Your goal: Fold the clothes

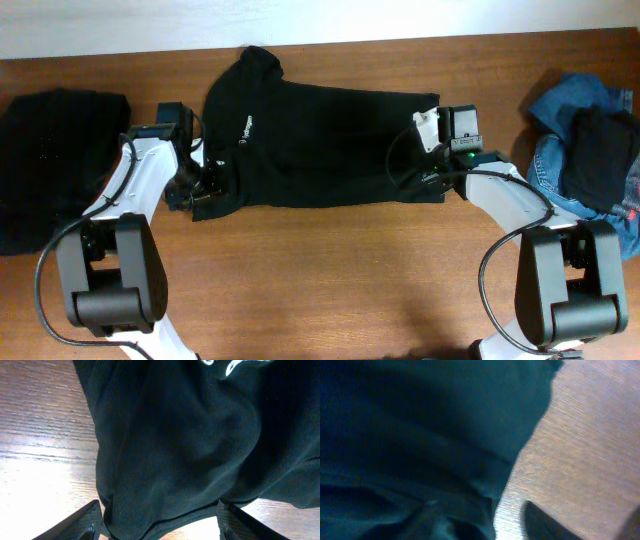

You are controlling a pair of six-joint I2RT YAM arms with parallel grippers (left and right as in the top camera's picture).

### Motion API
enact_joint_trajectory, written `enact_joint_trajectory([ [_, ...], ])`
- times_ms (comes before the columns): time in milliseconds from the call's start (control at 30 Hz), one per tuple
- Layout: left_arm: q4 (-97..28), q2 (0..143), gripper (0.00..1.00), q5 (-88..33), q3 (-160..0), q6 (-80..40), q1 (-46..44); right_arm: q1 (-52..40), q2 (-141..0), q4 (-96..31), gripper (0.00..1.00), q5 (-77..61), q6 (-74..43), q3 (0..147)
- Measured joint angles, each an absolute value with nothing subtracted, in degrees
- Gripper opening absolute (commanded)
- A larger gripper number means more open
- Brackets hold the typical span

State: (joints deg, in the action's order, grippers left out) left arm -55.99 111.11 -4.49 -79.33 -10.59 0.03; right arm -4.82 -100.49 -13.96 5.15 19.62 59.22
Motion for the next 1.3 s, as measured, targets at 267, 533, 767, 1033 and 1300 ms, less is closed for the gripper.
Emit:
enact_joint_trajectory([
  [267,-55.9,111.1,0.73,-4.5,-79.3,-10.6,1.9,-4.8,-100.4,-17.6,0.99,8.2,14.9,59.2],
  [533,-55.6,111.1,0.73,-4.8,-79.3,-10.6,3.1,-4.8,-96.7,-29.2,0.99,3.2,7.1,60.0],
  [767,-55.3,111.1,0.73,-5.7,-79.3,-10.6,3.0,-4.8,-96.8,-30.5,0.87,0.4,4.4,60.5],
  [1033,-51.1,111.1,0.73,-5.8,-77.3,-10.8,3.0,-4.8,-99.0,-30.2,0.36,-2.3,3.5,60.5],
  [1300,-49.8,111.1,0.73,-5.8,-76.2,-11.6,3.0,-4.8,-101.2,-28.7,0.06,-3.0,3.0,60.5],
])
